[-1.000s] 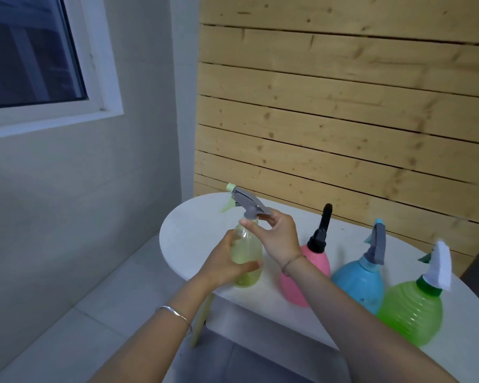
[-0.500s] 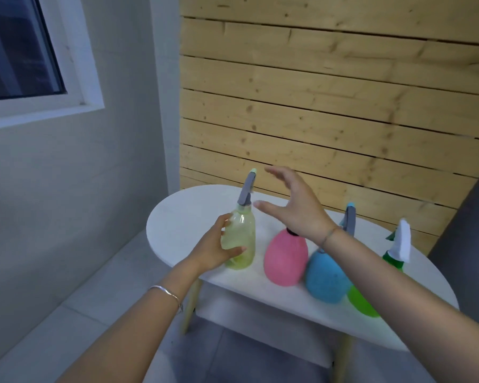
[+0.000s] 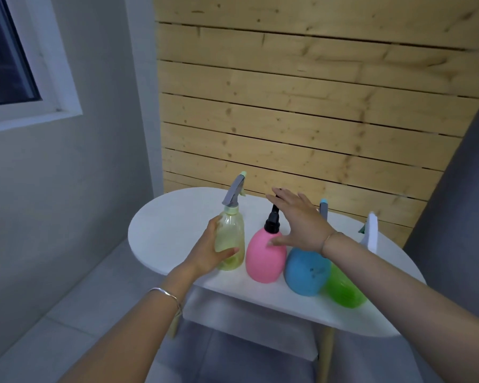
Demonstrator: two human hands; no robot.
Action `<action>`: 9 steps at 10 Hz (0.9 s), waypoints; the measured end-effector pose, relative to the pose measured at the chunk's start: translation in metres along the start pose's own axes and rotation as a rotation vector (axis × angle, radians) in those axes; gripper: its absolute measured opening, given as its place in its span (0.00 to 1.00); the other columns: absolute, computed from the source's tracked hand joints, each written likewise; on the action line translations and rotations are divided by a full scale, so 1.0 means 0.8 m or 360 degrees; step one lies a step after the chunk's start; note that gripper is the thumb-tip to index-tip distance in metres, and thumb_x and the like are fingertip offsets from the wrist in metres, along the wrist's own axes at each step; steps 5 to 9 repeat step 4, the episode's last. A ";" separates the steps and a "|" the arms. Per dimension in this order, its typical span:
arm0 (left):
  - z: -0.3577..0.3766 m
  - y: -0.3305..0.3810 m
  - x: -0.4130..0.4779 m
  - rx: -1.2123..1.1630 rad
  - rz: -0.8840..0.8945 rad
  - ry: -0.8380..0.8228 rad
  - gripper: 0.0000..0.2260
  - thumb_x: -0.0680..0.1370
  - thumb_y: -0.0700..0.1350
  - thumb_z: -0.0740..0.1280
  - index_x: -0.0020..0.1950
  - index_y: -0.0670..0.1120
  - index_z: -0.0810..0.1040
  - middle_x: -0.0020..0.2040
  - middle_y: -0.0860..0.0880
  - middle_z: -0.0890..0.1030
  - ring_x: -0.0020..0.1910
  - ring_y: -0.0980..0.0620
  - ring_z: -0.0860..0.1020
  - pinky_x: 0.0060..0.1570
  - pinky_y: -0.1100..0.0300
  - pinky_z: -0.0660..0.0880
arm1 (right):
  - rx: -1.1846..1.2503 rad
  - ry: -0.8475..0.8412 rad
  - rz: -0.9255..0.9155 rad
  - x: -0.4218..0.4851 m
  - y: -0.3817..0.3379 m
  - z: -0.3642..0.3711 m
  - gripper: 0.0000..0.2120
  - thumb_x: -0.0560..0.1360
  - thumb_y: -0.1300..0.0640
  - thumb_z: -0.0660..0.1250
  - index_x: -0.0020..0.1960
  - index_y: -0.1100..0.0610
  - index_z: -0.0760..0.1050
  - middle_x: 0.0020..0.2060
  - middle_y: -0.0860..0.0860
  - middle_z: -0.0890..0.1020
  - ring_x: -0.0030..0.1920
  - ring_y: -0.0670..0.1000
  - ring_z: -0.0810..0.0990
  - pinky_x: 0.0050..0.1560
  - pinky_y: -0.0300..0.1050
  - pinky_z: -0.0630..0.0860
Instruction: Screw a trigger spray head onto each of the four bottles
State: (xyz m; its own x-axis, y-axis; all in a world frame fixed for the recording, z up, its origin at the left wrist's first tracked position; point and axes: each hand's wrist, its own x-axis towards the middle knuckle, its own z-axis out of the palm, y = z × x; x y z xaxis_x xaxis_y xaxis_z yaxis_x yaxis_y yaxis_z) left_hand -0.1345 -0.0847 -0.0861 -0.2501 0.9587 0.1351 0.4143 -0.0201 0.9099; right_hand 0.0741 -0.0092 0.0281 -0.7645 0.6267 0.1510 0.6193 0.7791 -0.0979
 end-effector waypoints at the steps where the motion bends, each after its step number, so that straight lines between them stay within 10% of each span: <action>1: 0.003 -0.002 0.003 -0.0001 0.0005 -0.0016 0.38 0.70 0.46 0.74 0.72 0.52 0.54 0.64 0.56 0.65 0.63 0.54 0.65 0.58 0.61 0.65 | -0.0012 0.0025 -0.0001 0.000 0.000 0.002 0.48 0.67 0.43 0.73 0.77 0.52 0.49 0.78 0.49 0.48 0.78 0.50 0.45 0.75 0.49 0.38; 9: 0.004 -0.002 -0.001 0.0040 -0.0004 0.0009 0.39 0.69 0.48 0.76 0.72 0.53 0.55 0.64 0.55 0.67 0.66 0.50 0.68 0.58 0.63 0.69 | -0.0034 0.0017 0.0002 0.003 -0.002 0.006 0.48 0.67 0.41 0.72 0.77 0.53 0.48 0.78 0.50 0.47 0.78 0.51 0.44 0.75 0.50 0.38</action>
